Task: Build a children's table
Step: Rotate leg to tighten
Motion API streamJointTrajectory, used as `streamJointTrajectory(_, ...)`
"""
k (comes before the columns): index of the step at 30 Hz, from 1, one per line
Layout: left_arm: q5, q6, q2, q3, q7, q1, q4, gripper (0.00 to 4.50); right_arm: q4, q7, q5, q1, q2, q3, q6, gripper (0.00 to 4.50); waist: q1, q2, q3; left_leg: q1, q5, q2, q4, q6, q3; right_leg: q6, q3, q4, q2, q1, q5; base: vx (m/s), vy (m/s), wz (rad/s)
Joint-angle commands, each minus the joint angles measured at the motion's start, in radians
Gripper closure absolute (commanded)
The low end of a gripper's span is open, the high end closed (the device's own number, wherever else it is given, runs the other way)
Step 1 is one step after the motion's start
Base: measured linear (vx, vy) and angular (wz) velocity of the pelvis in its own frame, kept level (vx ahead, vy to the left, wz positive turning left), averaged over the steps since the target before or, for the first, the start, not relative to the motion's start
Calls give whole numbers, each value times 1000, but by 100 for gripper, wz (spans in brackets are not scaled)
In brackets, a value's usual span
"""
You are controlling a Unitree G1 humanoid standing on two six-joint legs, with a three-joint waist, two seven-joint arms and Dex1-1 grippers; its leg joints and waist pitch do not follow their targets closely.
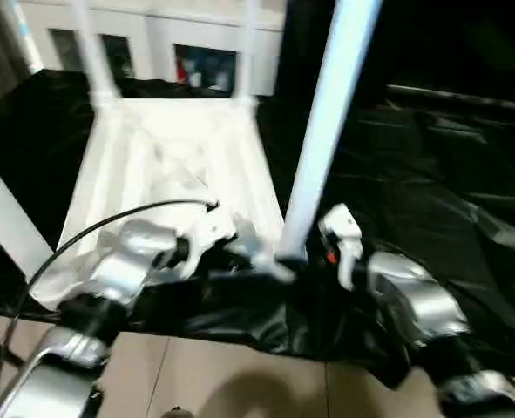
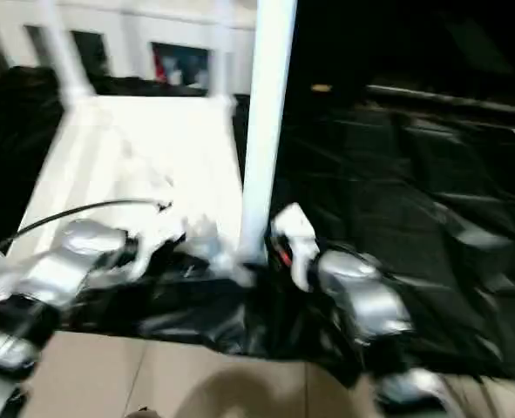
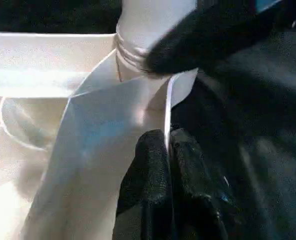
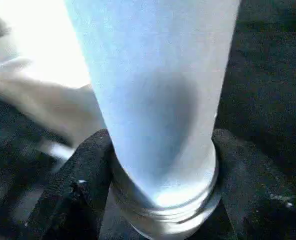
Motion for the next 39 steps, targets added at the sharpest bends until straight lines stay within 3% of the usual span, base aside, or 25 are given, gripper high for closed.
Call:
streamJointTrajectory(1,-6,39,-75,-58,26,14,20,450,79,-102,-14,-2,37,4,44,182,-4,9,-35,-8,-422,-5,-85,-39,-12,-51,12,-108,-45,33,-626,-66,19,-13)
streamJointTrajectory(2,4,62,-130,-76,66,5,26,450,103,-161,-6,-25,89,-7,41,182,-10,17,-35,-3,-427,-2,-86,-36,-13,-64,16,-108,-44,24,-586,0,0,0)
streamJointTrajectory(3,5,65,-138,-79,72,4,27,450,106,-168,-6,-28,97,-8,40,182,-15,15,-33,-3,-445,-5,-87,-30,-16,-71,13,-109,-39,23,-571,0,0,0)
streamJointTrajectory(4,16,73,-179,-100,91,0,29,450,108,-185,-12,-39,135,6,28,182,-14,23,-34,-2,-453,-7,-88,-28,-19,-74,13,-109,-39,25,-565,0,0,0)
streamJointTrajectory(5,18,73,-185,-103,95,-1,30,450,106,-182,-17,-39,139,13,24,182,-17,16,-34,-7,-453,-8,-89,-23,-19,-74,12,-111,-37,26,-551,0,0,0)
streamJointTrajectory(6,19,72,-189,-105,98,-2,31,450,105,-180,-20,-39,142,17,21,182,-14,22,-33,-5,-460,-9,-89,-20,-19,-73,12,-112,-35,24,-553,0,0,0)
streamJointTrajectory(8,32,60,-200,-106,110,-9,48,450,110,-172,-37,-40,149,28,-4,182,-13,18,-31,2,-479,-10,-86,-11,-17,-72,15,-117,-35,16,-559,0,0,0)
streamJointTrajectory(9,36,56,-198,-102,114,-14,53,450,108,-162,-34,-38,149,26,-8,148,-14,16,-28,0,-492,-11,-89,-5,-18,-70,16,-117,-33,16,-565,0,0,0)
streamJointTrajectory(14,41,33,-161,-86,97,-19,57,450,108,-135,-32,-37,133,19,-26,91,-12,21,-22,3,-510,-12,-90,4,-19,-54,15,-128,-36,9,-620,0,0,0)
streamJointTrajectory(17,38,3,-121,-88,49,-9,48,450,57,-67,-24,-18,88,29,-26,91,-11,19,-24,-3,-504,-10,-93,10,-21,-53,16,-125,-37,13,-608,0,0,0)
streamJointTrajectory(18,36,-5,-99,-87,18,-4,43,450,14,-12,-14,-1,54,37,-18,91,-9,20,-27,-6,-485,-9,-94,10,-21,-57,17,-121,-38,18,-582,0,0,0)
streamJointTrajectory(21,34,-27,-68,-89,-35,-2,39,450,-66,90,9,35,-12,54,-1,91,0,22,-32,-8,-401,0,-89,23,-8,-124,29,-100,-32,17,-377,0,0,0)
streamJointTrajectory(22,26,-62,-38,-92,-98,-5,39,450,-143,190,26,74,-92,66,9,91,1,20,-32,-13,-379,1,-89,26,-5,-145,27,-95,-31,23,-343,0,0,0)
streamJointTrajectory(23,22,-76,-27,-93,-122,-7,40,450,-172,228,31,89,-124,69,11,91,4,12,-33,-15,-353,1,-86,37,-2,-148,27,-93,-31,28,-339,0,0,0)
streamJointTrajectory(24,21,-81,-22,-94,-132,-8,40,450,-183,242,34,94,-136,70,12,91,12,16,-37,-7,-328,3,-80,49,4,-160,32,-92,-33,22,-304,0,0,0)
streamJointTrajectory(25,13,-81,-3,-94,-171,-11,41,450,-225,302,43,118,-190,74,14,91,14,9,-37,-5,-314,4,-78,54,6,-167,32,-90,-30,24,-280,70,-22,11)
streamJointTrajectory(27,-3,-101,24,-96,-238,-12,36,450,-280,384,56,146,-261,75,24,91,22,11,-41,-9,-244,4,-72,69,12,-201,32,-78,-31,29,-186,84,-23,15)
streamJointTrajectory(29,-19,-105,42,-95,-287,-9,30,450,-315,435,61,162,-306,76,34,91,21,9,-46,-18,-114,2,-62,93,17,-237,29,-55,-28,40,-22,78,-14,5)
streamJointTrajectory(32,-31,-118,74,-115,-363,-2,13,450,-377,520,83,171,-377,78,58,91,21,10,-51,-18,-41,2,-52,113,18,-271,25,-37,-22,47,111,71,10,-3)
streamJointTrajectory(34,-38,-120,82,-119,-392,0,8,450,-396,550,94,171,-401,84,67,91,20,5,-53,-16,-34,3,-46,124,21,-287,24,-33,-22,48,138,0,0,0)
streamJointTrajectory(37,-49,-123,96,-121,-435,4,1,450,-403,584,102,162,-417,101,64,91,21,8,-51,-14,-38,5,-44,134,24,-298,24,-32,-26,46,113,0,0,0)
streamJointTrajectory(38,-49,-124,98,-121,-437,4,0,450,-401,586,100,160,-416,104,62,91,23,-7,-53,-14,-44,6,-44,135,25,-296,24,-32,-29,48,88,0,0,0)
streamJointTrajectory(39,-50,-125,98,-121,-438,4,0,450,-400,587,99,159,-415,105,61,91,25,-2,-51,-14,-50,7,-45,133,25,-293,24,-33,-31,47,68,0,0,0)
